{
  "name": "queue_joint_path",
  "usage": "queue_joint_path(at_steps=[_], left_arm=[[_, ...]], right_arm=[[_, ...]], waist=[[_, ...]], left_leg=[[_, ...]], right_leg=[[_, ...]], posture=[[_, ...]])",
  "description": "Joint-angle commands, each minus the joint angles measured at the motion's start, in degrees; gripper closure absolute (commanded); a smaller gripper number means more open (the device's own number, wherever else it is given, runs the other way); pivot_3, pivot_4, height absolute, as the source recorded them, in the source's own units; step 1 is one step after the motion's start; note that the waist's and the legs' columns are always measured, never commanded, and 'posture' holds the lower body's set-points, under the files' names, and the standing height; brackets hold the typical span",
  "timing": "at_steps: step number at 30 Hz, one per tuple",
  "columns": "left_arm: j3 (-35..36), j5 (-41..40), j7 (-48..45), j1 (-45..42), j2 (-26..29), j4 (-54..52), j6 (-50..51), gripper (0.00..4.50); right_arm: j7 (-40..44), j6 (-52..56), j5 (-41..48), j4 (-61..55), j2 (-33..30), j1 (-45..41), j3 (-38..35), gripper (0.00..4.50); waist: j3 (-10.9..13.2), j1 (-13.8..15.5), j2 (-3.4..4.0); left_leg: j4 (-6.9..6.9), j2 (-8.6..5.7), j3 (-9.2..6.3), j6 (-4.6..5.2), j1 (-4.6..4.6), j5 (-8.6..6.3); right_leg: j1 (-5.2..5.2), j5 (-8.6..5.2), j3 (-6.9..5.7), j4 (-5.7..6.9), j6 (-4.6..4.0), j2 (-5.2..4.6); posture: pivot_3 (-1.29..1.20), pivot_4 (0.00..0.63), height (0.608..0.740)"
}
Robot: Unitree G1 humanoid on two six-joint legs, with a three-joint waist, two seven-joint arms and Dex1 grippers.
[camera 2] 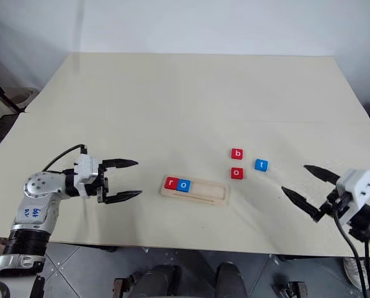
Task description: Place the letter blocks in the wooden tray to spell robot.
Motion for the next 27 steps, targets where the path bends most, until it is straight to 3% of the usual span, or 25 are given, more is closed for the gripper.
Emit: queue_joint_path(at_steps=[1,11,27], left_arm=[[0.84,-2.85,2.00,0.33,-0.79,-5.26,2.15,0.01],[-0.05,-7.13,1.71,-0.01,-2.62,-11.34,6.51,0.01],[-2.06,-7.71,-3.42,0.63,-2.54,-10.43,7.46,0.01]], right_arm=[[-4.24,5.61,-1.38,0.81,-1.11,-4.57,2.96,0.00],[-8.11,11.87,-5.39,1.43,-0.72,-13.92,11.16,0.00],[-5.89,12.79,-7.08,-0.57,-1.24,-12.08,12.37,0.00]], waist=[[0.00,-0.05,0.00],[0.00,-0.61,0.01],[0.00,-0.66,0.00]], left_leg=[[-0.01,0.00,0.00,0.00,0.00,0.00],[0.00,-0.01,0.01,-0.01,-0.04,0.00],[0.00,0.00,0.01,-0.01,-0.06,0.00]], right_leg=[[0.00,0.00,0.00,0.00,0.00,0.00],[-0.05,0.00,0.00,-0.01,0.00,-0.01],[-0.05,0.00,-0.01,-0.03,0.00,0.01]], posture=[[0.00,0.150,0.740],[0.00,0.150,0.740],[0.00,0.150,0.740]])
